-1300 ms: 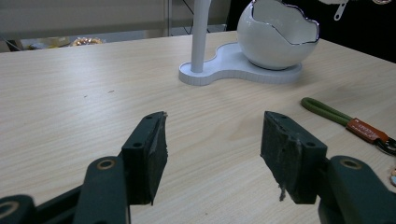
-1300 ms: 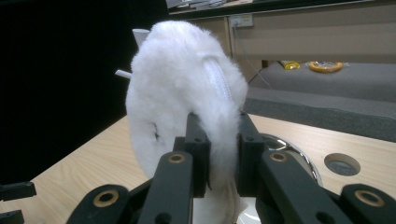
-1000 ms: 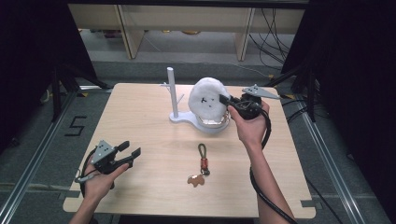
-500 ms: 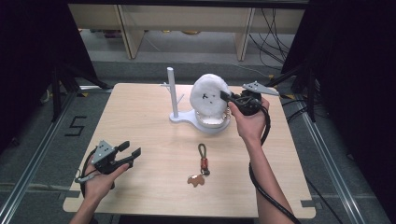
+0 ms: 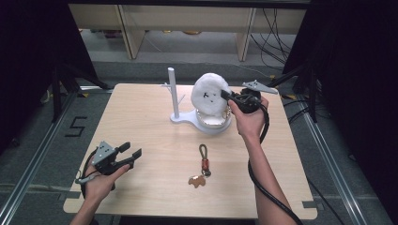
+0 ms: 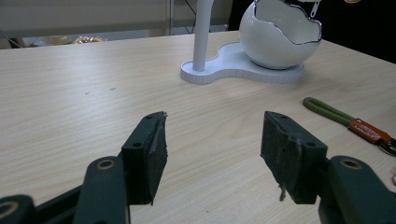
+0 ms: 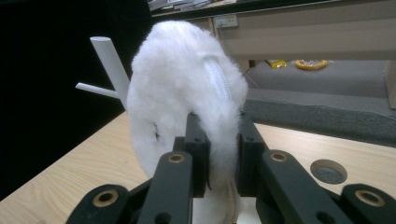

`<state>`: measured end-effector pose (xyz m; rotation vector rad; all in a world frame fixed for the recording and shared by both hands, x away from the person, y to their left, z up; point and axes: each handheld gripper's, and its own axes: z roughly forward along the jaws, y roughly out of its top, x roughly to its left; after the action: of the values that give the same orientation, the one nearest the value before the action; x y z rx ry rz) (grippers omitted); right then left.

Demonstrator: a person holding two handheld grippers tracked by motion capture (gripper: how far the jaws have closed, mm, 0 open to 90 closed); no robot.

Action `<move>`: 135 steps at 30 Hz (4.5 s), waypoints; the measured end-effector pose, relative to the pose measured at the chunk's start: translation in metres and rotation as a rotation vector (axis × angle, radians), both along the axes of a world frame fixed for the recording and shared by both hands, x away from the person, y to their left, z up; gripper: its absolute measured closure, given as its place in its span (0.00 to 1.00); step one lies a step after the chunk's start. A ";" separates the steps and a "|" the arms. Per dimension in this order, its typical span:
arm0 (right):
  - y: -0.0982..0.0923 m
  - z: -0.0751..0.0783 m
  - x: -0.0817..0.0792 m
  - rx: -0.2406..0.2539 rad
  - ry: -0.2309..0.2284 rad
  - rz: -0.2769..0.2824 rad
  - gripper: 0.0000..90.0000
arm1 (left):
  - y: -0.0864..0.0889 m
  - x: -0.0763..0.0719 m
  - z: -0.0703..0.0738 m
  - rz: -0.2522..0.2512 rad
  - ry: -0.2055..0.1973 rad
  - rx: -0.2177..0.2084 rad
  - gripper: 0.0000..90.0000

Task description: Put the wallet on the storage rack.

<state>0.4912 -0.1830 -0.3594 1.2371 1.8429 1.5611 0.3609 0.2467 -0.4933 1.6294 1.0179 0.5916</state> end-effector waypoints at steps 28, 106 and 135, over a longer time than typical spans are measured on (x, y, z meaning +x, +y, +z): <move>0.004 -0.010 0.020 0.011 0.017 -0.032 0.89 | 0.000 0.001 -0.001 -0.002 -0.004 -0.016 0.44; 0.010 -0.056 0.035 -0.357 0.085 -0.170 0.67 | -0.004 0.000 -0.003 -0.022 0.007 -0.022 0.44; -0.021 -0.039 -0.007 -0.210 0.232 -0.175 0.61 | -0.014 -0.001 0.001 -0.050 0.022 -0.023 0.43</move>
<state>0.4844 -0.2043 -0.3984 1.4835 1.9207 1.1400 0.3601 0.2328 -0.4922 1.6389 0.9940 0.5278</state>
